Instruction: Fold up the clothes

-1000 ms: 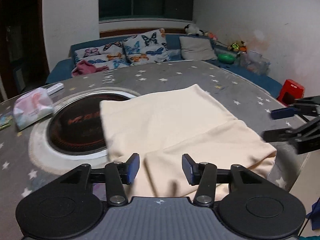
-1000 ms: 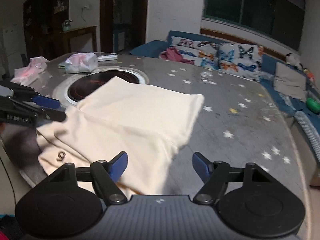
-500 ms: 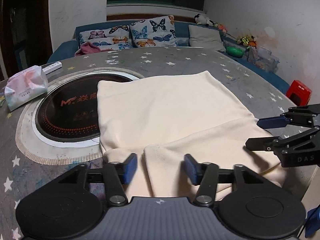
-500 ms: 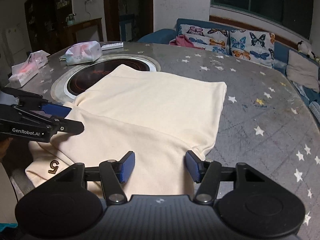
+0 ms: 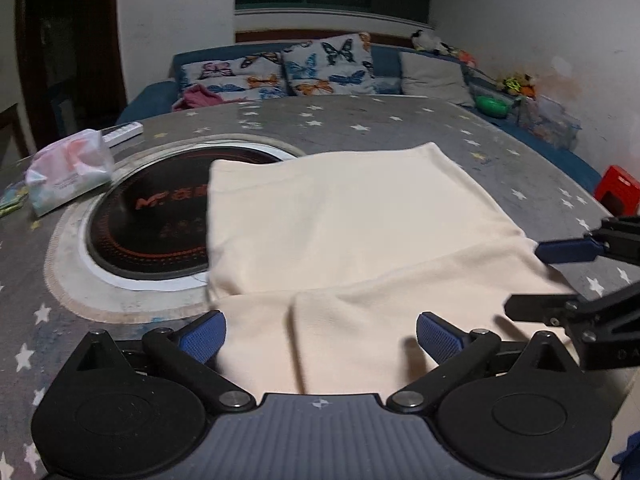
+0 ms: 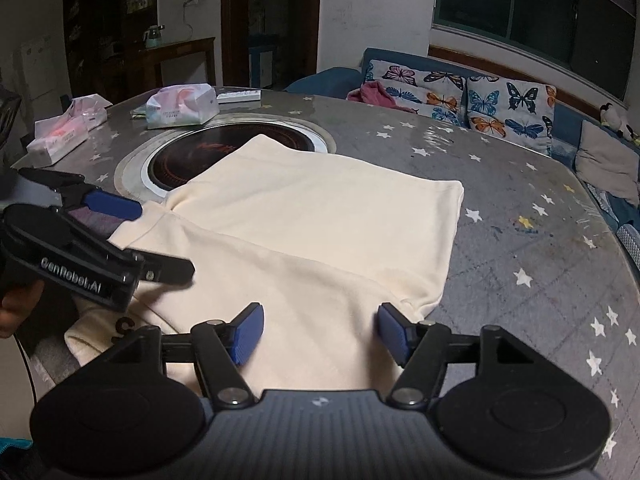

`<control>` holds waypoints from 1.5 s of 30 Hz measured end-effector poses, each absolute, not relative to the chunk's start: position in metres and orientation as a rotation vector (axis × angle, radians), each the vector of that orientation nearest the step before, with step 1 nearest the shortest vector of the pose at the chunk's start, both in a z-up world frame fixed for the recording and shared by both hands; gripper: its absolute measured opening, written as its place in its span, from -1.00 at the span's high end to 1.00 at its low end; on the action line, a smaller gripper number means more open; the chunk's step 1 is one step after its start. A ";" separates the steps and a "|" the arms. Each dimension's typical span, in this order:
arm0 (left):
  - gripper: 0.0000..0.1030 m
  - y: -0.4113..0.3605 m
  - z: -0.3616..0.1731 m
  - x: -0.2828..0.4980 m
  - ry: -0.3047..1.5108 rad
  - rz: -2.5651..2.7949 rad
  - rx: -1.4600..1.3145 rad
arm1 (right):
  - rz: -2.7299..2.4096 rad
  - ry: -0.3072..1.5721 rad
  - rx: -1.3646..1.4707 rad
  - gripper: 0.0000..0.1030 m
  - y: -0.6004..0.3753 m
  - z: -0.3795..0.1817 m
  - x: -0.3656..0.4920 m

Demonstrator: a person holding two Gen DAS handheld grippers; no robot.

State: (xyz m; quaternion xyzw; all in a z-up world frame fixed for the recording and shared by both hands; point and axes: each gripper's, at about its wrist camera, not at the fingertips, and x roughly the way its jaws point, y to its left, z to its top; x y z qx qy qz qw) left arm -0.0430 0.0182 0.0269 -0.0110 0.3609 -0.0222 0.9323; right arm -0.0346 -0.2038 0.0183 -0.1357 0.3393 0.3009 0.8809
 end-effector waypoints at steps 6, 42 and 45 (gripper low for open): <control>-1.00 0.031 0.030 -0.043 0.732 0.021 -0.055 | 0.630 0.707 -0.282 -0.36 -0.201 0.016 -0.035; -1.00 0.047 0.034 -0.047 0.747 0.119 -0.088 | 0.649 0.665 -0.288 -0.55 -0.195 0.023 -0.046; -1.00 0.052 0.032 -0.046 0.782 0.131 -0.111 | 0.652 0.664 -0.296 -0.56 -0.195 0.024 -0.047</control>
